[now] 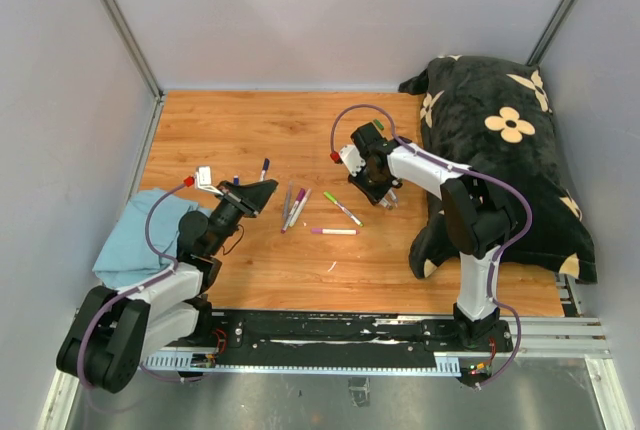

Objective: Open the pen caps
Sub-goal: Place the pen at the center of the board, then place the pen cap at the center of the board.

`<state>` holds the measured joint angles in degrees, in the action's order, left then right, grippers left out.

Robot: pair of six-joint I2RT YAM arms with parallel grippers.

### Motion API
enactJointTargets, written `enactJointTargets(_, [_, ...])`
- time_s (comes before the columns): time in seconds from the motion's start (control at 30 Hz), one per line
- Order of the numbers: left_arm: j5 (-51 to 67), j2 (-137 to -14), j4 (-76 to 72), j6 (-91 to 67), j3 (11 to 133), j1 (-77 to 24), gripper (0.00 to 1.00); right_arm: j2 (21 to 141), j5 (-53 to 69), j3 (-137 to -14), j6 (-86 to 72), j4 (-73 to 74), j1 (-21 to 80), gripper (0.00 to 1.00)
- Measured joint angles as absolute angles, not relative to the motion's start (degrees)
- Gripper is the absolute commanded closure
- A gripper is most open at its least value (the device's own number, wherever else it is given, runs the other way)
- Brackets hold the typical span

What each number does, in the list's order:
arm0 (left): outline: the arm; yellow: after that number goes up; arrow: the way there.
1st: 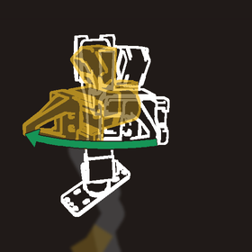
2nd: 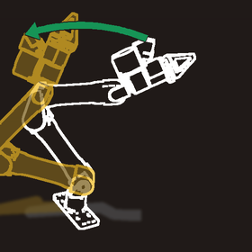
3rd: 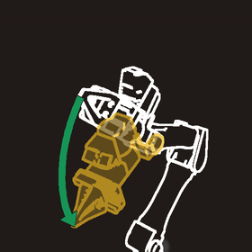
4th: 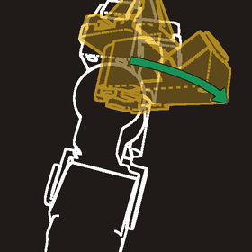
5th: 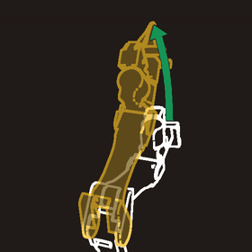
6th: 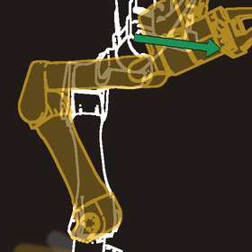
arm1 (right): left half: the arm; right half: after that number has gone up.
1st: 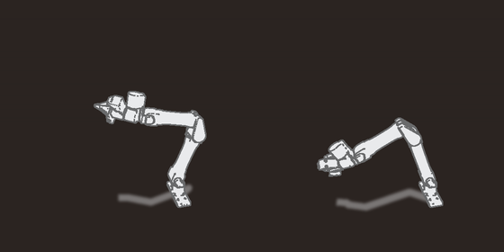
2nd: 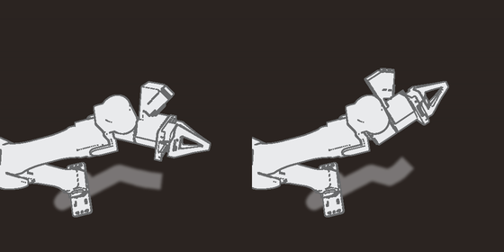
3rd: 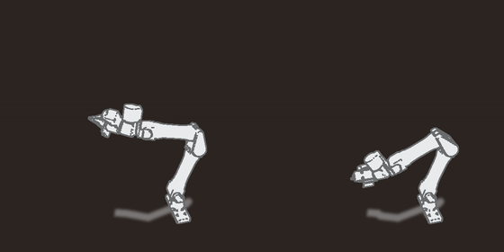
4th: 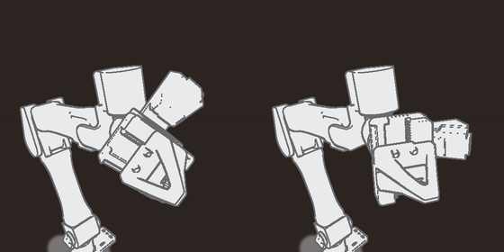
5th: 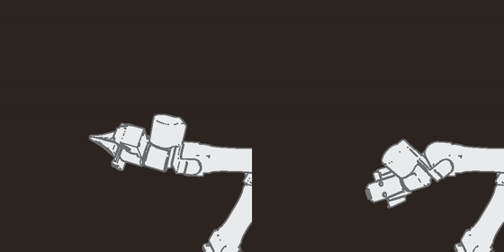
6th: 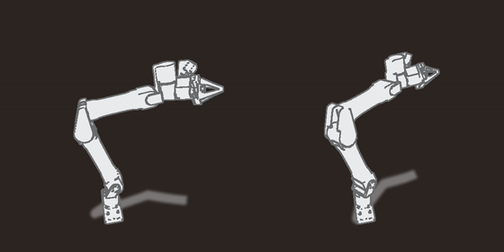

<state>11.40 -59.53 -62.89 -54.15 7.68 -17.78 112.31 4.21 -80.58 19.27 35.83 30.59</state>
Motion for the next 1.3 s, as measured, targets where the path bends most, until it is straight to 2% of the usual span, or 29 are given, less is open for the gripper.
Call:
enactJointTargets(0.37, [12.58,-60.84,-63.37,-54.98,7.68,-17.78,0.99,114.19,4.23,-81.45,19.03,35.92,30.59,0.81])
enactJointTargets(0.53, [13.15,-61.47,-63.44,-55.59,7.68,-17.76,1.00,114.30,4.23,-81.62,18.79,35.90,30.50,0.74])
enactJointTargets(0.83, [14.24,-63.05,-64.42,-56.29,7.70,-17.76,1.00,114.32,4.25,-81.71,18.37,35.90,29.82,0.73])
enactJointTargets(1.3, [15.31,-77.17,-67.83,-57.54,12.97,-22.41,1.00,110.91,5.37,-81.71,18.15,35.88,29.08,0.68])
